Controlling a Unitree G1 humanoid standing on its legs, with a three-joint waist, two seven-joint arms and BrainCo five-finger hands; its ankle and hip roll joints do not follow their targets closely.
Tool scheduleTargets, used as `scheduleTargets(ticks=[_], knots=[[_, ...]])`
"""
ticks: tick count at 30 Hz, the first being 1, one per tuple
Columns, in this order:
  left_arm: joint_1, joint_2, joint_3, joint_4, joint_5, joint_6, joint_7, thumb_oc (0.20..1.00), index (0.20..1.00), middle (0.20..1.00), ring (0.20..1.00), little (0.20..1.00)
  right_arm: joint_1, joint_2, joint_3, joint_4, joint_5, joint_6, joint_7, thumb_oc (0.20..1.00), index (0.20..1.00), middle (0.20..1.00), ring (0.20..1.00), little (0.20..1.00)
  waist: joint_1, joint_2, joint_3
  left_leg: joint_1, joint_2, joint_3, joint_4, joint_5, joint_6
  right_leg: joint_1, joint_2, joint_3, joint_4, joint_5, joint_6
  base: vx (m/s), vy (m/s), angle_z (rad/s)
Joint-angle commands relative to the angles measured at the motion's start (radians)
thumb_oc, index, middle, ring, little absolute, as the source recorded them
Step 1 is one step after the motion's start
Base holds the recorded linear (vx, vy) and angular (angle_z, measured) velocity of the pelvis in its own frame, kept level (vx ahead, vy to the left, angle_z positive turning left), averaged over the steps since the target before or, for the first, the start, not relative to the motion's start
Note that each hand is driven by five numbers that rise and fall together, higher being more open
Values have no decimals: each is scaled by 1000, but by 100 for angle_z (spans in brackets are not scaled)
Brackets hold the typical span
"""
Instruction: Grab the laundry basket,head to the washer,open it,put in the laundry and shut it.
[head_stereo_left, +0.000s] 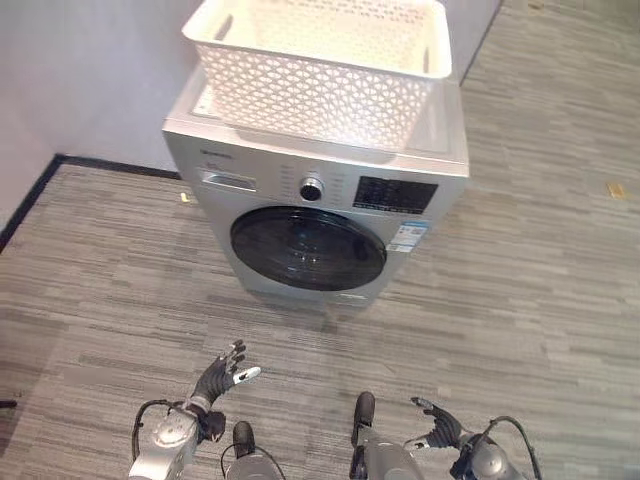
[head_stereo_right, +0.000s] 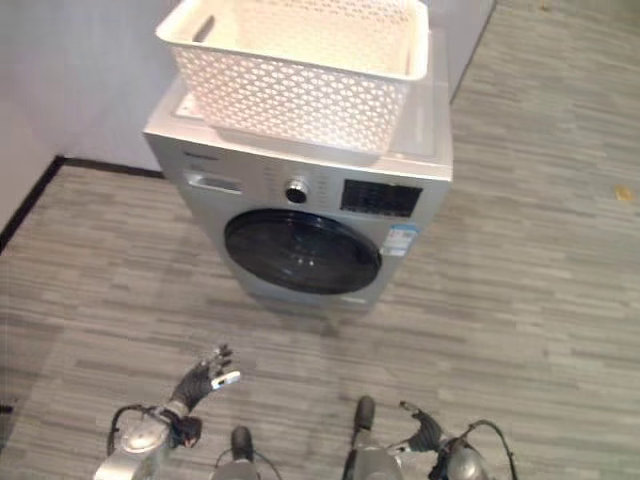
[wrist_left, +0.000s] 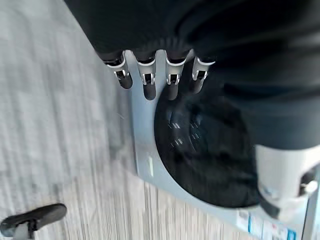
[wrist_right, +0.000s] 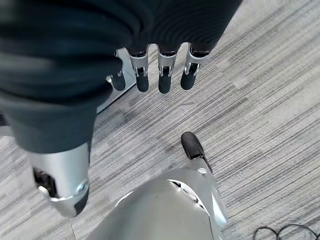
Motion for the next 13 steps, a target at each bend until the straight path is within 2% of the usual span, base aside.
scheduleTargets(ticks=[1,4,5,7,10,11,13], knots=[[-27,4,65,88,65,-60,3,1000,1000,1000,1000,1000,31,24,-45,-24,31,-17,-2,1000,1000,1000,1000,1000,15,-34,-21,-106,-18,-49,21,53,45,73,-88,-62,28,-80,102,0,0,0],[-7,-7,92,163,119,-65,29,1000,1000,1000,1000,1000,39,35,-61,-15,37,-19,-6,1000,1000,1000,1000,1000,20,-29,-34,-91,-22,-54,12,57,46,91,-89,-69,27,-87,102,26,-18,7],[-8,-26,132,273,185,-71,86,1000,1000,1000,1000,1000,41,60,-79,19,46,-17,-20,1000,1000,1000,1000,1000,26,-25,-51,-78,-27,-58,6,57,46,109,-89,-75,29,-97,100,22,-23,14],[-12,-44,149,342,223,-69,114,1000,1000,1000,1000,1000,40,76,-85,47,51,-18,-30,1000,1000,1000,1000,1000,27,-23,-61,-75,-31,-62,6,59,48,115,-91,-80,32,-101,99,26,-14,16],[-36,-89,194,514,239,-34,143,1000,1000,1000,1000,1000,20,111,-88,145,58,-5,-51,1000,1000,1000,1000,1000,29,-18,-85,-52,-36,-68,8,51,50,139,-93,-85,39,-114,94,40,0,5],[-45,-120,227,608,212,-5,133,1000,1000,1000,1000,1000,11,133,-80,214,55,10,-57,1000,1000,1000,1000,1000,32,-13,-98,-28,-38,-70,9,43,50,161,-94,-87,43,-123,92,42,4,1],[-49,-144,244,665,189,19,105,1000,1000,1000,1000,1000,-2,142,-70,255,47,29,-48,1000,1000,1000,1000,1000,31,-10,-114,-16,-41,-70,9,38,51,175,-97,-89,45,-127,90,52,13,-1]])
